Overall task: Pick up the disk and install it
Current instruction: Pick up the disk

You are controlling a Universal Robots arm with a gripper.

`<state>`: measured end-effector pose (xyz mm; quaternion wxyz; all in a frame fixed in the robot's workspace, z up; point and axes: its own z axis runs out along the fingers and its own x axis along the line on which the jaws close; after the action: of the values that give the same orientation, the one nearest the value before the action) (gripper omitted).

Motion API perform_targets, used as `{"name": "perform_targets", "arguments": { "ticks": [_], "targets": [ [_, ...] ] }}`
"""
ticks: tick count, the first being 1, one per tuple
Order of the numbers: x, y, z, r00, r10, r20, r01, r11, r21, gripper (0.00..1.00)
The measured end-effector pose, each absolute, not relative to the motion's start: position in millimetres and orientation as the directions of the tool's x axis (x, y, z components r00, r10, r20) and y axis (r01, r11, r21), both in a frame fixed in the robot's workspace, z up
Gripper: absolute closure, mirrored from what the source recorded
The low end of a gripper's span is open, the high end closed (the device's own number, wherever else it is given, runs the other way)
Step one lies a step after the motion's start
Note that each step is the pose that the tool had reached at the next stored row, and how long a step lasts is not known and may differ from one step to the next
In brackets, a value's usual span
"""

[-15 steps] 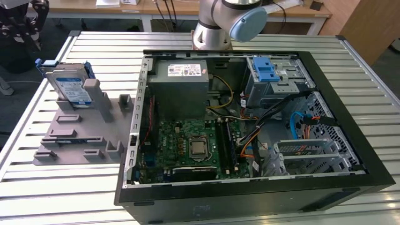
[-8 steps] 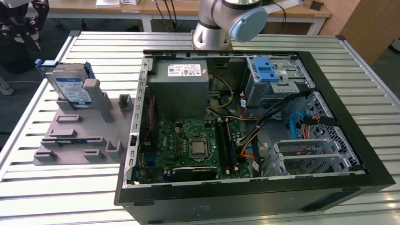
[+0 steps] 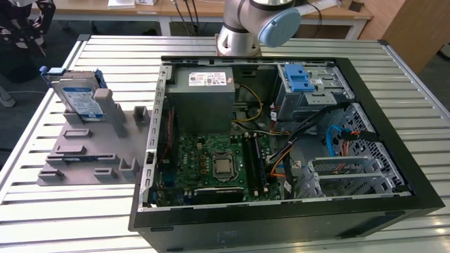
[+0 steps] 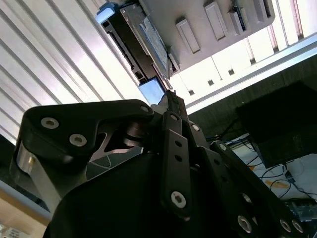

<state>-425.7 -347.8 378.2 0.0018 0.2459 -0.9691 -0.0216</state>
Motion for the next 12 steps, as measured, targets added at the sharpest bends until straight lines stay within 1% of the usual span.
{"name": "perform_targets", "arguments": {
  "ticks": [12],
  "targets": [
    [-425.6,-347.8,378.0,-0.806,-0.592,-0.007,-0.591,0.805,0.043,0.89]
  ]
}}
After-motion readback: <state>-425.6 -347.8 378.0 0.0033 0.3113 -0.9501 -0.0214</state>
